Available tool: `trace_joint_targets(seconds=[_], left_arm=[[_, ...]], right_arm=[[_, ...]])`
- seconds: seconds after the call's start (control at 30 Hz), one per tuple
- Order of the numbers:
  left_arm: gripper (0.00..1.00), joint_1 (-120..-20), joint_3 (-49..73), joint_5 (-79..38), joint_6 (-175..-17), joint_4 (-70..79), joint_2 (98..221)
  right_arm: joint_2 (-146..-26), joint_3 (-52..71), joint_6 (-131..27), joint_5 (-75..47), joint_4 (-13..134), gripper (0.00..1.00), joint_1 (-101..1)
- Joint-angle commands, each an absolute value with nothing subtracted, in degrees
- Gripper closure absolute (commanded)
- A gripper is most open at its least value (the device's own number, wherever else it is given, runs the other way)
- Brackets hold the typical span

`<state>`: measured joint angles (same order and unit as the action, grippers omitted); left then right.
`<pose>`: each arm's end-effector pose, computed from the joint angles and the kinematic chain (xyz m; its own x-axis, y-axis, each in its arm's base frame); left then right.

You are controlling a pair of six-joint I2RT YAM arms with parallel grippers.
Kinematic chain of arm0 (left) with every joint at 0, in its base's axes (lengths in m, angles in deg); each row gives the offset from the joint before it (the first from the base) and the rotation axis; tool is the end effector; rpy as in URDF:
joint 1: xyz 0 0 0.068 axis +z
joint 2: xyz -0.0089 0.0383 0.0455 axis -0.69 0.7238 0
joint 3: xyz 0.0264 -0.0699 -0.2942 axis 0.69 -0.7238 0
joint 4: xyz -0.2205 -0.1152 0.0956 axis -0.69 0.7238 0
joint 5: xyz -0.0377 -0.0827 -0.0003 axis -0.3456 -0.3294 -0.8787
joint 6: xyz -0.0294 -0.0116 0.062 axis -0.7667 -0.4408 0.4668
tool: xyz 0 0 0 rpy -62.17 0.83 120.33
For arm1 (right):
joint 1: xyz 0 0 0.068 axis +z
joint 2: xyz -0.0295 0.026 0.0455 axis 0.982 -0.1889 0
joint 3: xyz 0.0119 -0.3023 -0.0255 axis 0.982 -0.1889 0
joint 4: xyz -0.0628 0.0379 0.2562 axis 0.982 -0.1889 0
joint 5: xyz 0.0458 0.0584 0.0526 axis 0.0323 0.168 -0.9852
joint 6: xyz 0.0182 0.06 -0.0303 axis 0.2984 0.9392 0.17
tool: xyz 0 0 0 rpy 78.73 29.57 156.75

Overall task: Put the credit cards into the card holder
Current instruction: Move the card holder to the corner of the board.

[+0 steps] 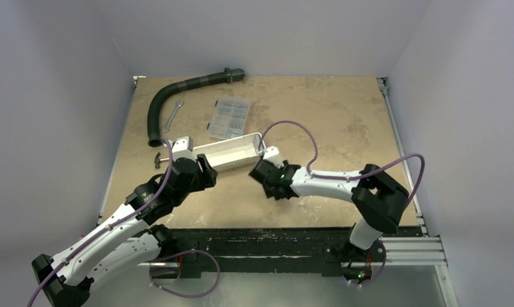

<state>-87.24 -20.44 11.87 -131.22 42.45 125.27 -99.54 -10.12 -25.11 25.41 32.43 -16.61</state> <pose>0.1236 -0.0860 0.2878 -0.5834 -0.3640 -0.7261 -0.0454 0.9072 -0.4183 0.1760 0.2729 0.1855 -0.7193 -0.3638 -0.5918 -0.3107 0.9304 -0.1943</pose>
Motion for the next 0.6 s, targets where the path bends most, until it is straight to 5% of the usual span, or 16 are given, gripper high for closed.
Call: trace_joint_targets(seconds=[0.0, 0.27, 0.57], left_arm=[[0.45, -87.0, -20.7, 12.1, -131.2, 40.9, 125.9], [0.45, -87.0, -20.2, 6.1, -129.6, 36.6, 128.9], [0.45, -87.0, -18.3, 1.7, -126.9, 34.6, 131.1]], right_arm=[[-96.1, -11.7, -24.3, 29.4, 28.7, 0.37, -29.7], [-98.3, -9.1, -35.6, 28.2, 35.0, 0.37, -55.0], [-105.1, -4.4, -44.2, 33.1, 38.0, 0.41, -71.9]])
